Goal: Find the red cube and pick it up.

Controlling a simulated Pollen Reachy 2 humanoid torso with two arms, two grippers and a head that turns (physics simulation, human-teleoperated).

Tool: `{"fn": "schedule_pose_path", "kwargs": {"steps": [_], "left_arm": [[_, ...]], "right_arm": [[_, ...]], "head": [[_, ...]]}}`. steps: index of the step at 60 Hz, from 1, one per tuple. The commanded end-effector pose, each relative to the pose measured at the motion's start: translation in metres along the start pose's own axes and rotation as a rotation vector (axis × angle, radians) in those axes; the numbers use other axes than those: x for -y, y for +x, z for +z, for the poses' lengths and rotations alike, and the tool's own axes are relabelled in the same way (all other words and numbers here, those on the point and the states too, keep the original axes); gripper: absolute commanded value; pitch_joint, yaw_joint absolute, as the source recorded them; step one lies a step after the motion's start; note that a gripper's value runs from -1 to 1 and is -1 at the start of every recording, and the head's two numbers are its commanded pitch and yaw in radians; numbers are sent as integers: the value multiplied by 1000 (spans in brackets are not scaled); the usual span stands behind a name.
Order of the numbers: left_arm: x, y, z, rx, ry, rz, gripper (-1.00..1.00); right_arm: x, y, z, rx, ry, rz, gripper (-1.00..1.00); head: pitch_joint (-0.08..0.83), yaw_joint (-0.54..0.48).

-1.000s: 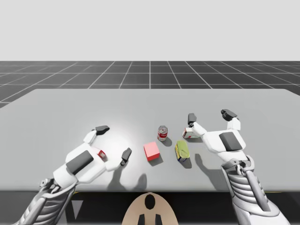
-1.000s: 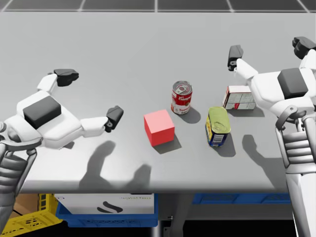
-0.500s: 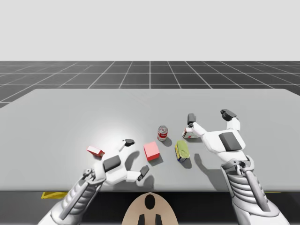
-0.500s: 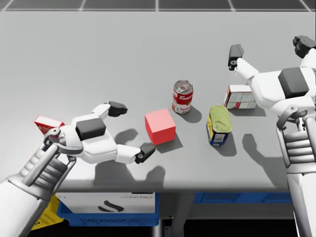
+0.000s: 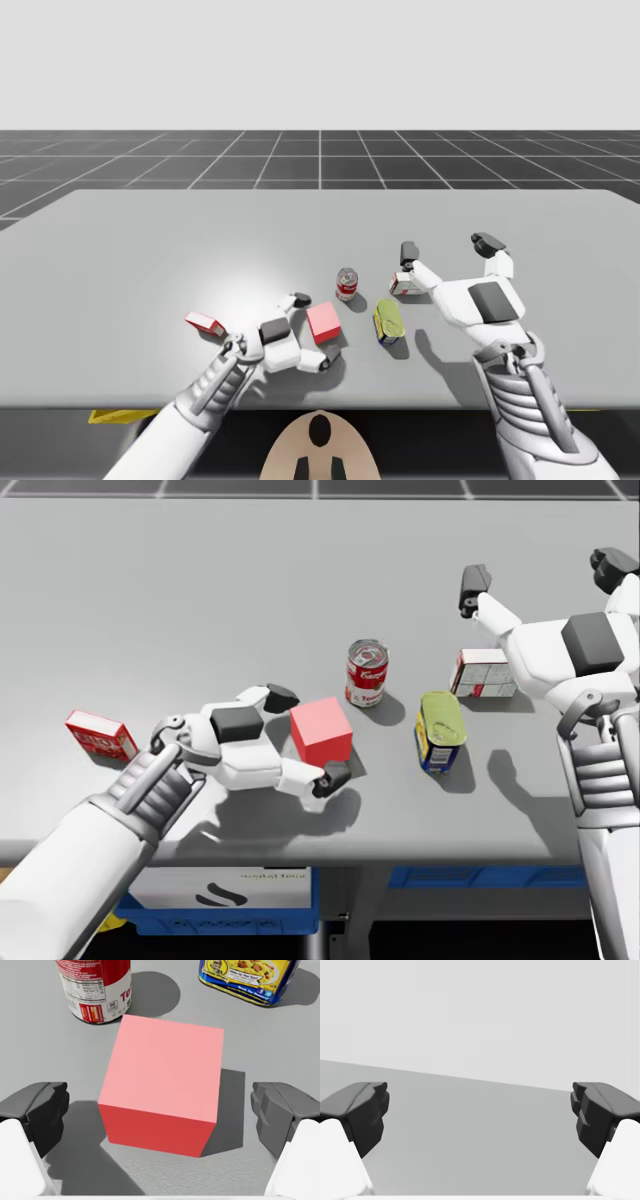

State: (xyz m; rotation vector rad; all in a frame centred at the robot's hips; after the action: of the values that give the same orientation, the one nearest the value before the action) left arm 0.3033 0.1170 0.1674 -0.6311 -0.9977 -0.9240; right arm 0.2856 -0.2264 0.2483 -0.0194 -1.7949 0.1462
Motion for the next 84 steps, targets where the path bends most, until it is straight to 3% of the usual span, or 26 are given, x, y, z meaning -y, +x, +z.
{"fn": "schedule_pose_path", "kwargs": {"steps": [1, 10, 12, 13, 14, 15, 17, 27, 41, 58, 76, 77, 84], "left_arm": [[-2, 1, -14, -3, -8, 6, -1000], [-1, -3, -19, -3, -11, 0, -951], [-1, -4, -19, -1, -14, 1, -655], [-1, -5, -18, -3, -20, 2, -283], [0, -6, -18, -6, -26, -2, 396], [0, -7, -18, -6, -27, -8, 862], [1, -9, -17, -14, -31, -19, 963], [0, -11, -15, -19, -31, -24, 1000], [1, -14, -10, -18, -23, -57, 1000], [5, 3, 1, -1, -18, -117, 1000], [2, 83, 52, 126, 83, -242, 1000], [2, 92, 58, 147, 99, -255, 1000], [5, 116, 76, 212, 154, -290, 1000]], "right_arm": [[0, 1, 1, 2, 1, -12, -1000], [0, 1, 1, 3, 2, -14, -1000], [0, 1, 1, 3, 3, -14, -1000], [0, 1, 1, 4, 3, -15, -1000], [0, 1, 1, 4, 3, -15, -1000], [0, 1, 1, 4, 3, -15, -1000], [0, 1, 1, 3, 3, -16, -1000], [0, 2, 1, 2, 4, -18, -1000], [0, 2, 1, 3, 5, -23, -1000], [1, 2, 1, 0, 11, -46, -1000], [5, 8, 3, 16, 27, -68, -1000], [6, 9, 4, 4, 40, -107, -1000], [8, 11, 6, 12, 73, -120, -1000]], "head": [[738, -14], [735, -16], [734, -17], [734, -16], [734, -16], [734, -16], [733, -17], [707, -10], [503, -10], [354, -24], [317, -23], [313, -24], [303, -28]]}}
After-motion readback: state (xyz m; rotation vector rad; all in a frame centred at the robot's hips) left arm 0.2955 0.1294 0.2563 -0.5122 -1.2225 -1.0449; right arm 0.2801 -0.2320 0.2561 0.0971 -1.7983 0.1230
